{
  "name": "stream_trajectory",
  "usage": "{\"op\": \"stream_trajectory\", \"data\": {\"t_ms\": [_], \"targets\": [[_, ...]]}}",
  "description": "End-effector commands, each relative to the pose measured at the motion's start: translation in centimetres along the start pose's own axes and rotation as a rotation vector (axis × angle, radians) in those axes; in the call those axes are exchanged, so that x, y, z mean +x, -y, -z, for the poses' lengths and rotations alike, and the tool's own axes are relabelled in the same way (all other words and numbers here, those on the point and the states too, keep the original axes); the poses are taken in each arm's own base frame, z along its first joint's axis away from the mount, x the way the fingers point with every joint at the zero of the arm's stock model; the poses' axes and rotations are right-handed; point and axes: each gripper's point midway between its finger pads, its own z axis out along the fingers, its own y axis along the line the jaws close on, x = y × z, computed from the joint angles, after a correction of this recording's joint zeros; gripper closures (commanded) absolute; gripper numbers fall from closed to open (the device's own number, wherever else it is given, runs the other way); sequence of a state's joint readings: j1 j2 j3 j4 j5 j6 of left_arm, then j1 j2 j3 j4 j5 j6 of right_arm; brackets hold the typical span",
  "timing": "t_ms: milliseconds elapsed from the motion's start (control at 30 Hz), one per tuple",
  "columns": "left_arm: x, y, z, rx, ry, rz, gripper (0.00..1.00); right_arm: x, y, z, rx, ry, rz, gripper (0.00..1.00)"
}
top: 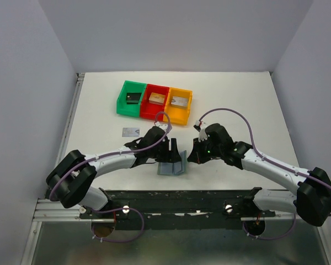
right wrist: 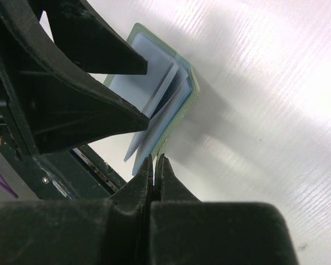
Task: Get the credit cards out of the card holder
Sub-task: Remove the credit card from the card holder.
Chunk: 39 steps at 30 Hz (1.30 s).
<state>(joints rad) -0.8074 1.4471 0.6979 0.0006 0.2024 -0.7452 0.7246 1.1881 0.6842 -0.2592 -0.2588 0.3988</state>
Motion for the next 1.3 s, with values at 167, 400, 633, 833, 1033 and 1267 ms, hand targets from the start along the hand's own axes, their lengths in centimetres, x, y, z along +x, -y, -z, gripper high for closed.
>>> {"op": "stream_trajectory", "data": {"t_ms": [167,400,633,833,1033,1267], "targets": [[0.4,-2.3,1.4,-0.113,0.042,0.012,0.26,-0.6,-0.2,0.4,-0.012,0.024,0.024,1.00],[0.1,-3.0,2.6,-0.139,0.098,0.023,0.24,-0.5,-0.2,0.5,-0.011,0.021,0.027,1.00],[0.5,-3.2,2.5,-0.146,0.079,0.018,0.22,-0.2,-0.1,0.3,-0.010,0.015,0.025,1.00],[0.4,-1.8,1.6,-0.089,0.039,-0.021,0.21,0.0,0.1,0.2,-0.004,0.012,0.022,1.00],[0.2,0.1,0.8,-0.047,0.000,-0.092,0.19,0.3,0.4,0.1,0.004,0.008,0.019,1.00],[0.3,0.9,0.0,-0.070,-0.033,-0.145,0.19,0.3,0.5,0.2,0.009,0.007,0.020,1.00]]}}
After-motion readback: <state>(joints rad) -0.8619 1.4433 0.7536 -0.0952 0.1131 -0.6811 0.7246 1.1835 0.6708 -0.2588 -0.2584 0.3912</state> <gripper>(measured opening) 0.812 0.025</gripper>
